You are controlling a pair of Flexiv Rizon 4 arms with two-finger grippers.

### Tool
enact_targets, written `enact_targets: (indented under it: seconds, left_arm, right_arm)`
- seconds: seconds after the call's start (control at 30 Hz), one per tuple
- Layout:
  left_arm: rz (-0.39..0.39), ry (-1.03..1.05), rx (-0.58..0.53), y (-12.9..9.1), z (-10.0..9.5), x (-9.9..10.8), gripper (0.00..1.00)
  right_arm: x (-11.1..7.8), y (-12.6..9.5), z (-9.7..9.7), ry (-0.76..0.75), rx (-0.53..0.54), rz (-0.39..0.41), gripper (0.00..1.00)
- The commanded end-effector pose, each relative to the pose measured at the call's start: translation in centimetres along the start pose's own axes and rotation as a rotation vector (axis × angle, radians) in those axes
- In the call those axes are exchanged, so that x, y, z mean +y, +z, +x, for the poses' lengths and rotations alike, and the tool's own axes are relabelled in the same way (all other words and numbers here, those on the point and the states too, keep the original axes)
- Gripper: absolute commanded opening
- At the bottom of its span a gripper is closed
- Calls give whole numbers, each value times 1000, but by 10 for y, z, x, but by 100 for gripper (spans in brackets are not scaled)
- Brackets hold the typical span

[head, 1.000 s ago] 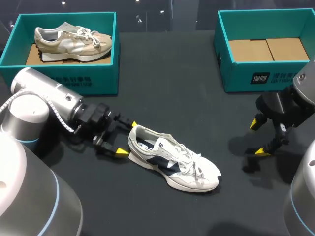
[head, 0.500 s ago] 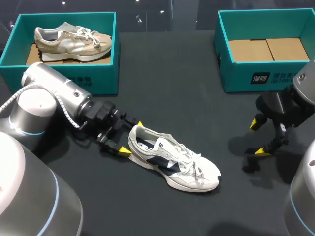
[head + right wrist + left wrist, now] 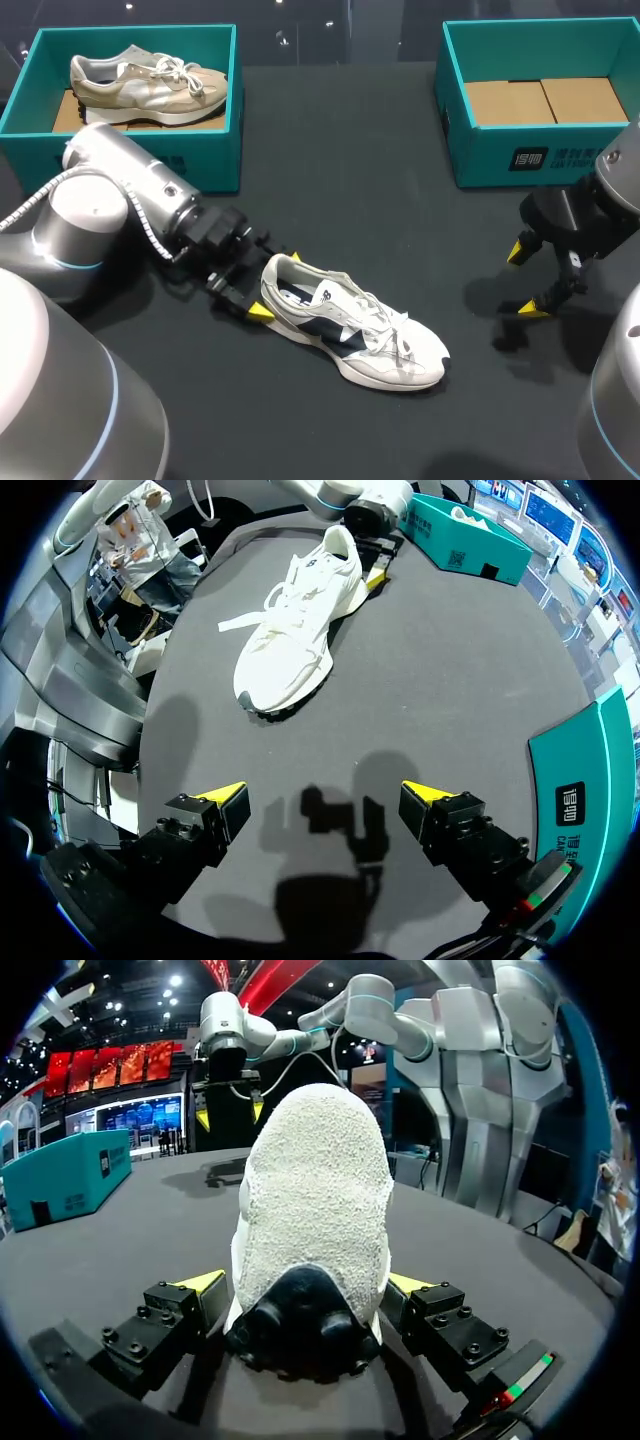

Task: Take the shoe out of the shoebox, open the shoe tongue, remove and reinsert the insole, then place the shoe into the shoebox

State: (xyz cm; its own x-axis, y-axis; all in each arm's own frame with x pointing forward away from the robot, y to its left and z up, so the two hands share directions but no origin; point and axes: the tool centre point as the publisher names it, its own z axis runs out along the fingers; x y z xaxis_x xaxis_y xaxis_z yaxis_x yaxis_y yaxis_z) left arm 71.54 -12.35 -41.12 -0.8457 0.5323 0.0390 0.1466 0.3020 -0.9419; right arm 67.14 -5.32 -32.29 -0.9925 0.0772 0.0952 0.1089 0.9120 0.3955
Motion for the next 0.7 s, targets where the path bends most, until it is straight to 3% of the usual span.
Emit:
enact_targets:
  seconds: [0.03, 0.37, 0.43, 0.53, 0.7]
  left_arm:
    - [3, -2, 11, 6, -3, 2, 100]
    - [23, -9, 22, 14, -2, 1, 100]
    - [27, -10, 25, 15, -2, 1, 91]
    - [31, -11, 30, 17, -1, 1, 100]
    - [48, -17, 36, 19, 0, 0, 100]
  right_arm:
    - [0, 0, 1, 0, -2, 0, 100]
    - [0, 0, 1, 0, -2, 0, 100]
    - [0, 0, 1, 0, -2, 0, 100]
    - [0, 0, 1, 0, -2, 0, 100]
    - [0, 0, 1, 0, -2, 0, 100]
